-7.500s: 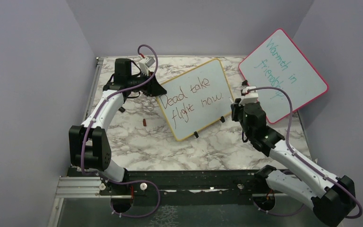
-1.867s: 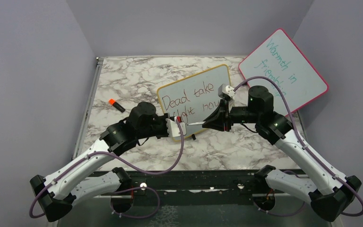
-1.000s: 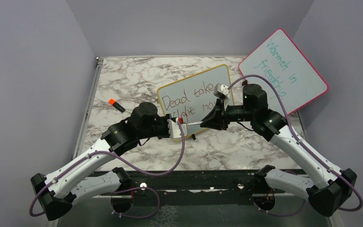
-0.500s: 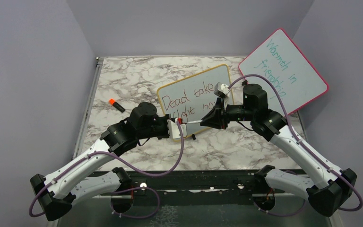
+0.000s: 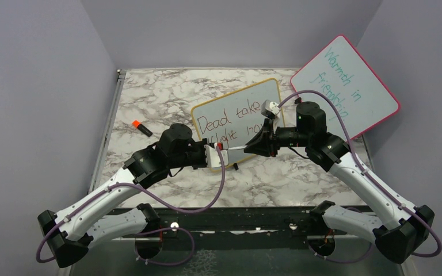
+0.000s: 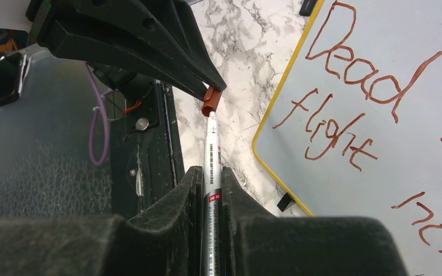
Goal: Write a sentence on the whiteboard
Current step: Close the whiteboard marker at the center of the board.
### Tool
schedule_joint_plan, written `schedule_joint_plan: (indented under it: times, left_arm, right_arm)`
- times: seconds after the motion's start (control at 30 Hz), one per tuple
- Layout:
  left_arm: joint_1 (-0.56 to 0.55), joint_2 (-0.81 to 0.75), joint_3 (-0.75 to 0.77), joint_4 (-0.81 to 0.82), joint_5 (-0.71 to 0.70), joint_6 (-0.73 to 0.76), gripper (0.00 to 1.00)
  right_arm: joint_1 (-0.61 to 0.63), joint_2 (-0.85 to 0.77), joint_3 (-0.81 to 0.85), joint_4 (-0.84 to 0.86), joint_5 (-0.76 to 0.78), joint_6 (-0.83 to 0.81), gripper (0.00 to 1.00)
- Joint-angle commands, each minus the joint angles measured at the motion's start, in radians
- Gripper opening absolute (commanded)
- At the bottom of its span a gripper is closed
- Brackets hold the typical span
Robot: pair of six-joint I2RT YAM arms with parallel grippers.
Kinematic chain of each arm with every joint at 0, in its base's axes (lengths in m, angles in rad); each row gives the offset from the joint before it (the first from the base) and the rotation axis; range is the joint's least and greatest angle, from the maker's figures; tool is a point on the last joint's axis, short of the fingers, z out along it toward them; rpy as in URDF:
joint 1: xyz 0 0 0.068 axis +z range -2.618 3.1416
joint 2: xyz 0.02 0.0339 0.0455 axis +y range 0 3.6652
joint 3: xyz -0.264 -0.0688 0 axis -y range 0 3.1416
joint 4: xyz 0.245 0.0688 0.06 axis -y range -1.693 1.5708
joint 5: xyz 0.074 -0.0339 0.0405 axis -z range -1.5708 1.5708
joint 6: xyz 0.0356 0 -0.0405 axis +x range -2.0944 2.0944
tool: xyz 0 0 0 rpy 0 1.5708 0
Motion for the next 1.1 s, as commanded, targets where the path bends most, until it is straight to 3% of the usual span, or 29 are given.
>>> schedule_joint_plan:
  times: [0.0, 0.57, 1.07]
  left_arm:
    - [-0.004, 0.005, 0.043, 0.029, 0.046, -0.018, 0.00]
    - [-0.005, 0.010, 0.061, 0.028, 0.066, -0.043, 0.00]
    - [-0.007, 0.135, 0.191, -0.095, 0.066, -0.041, 0.00]
  right_arm:
    - [-0.003, 0.003, 0.019, 0.018, -0.036, 0.006, 0.01]
    - [-0.004, 0.005, 0.012, -0.007, -0.041, -0.003, 0.01]
    - [-0.003, 0.052, 0.030, -0.023, -0.050, -0.023, 0.00]
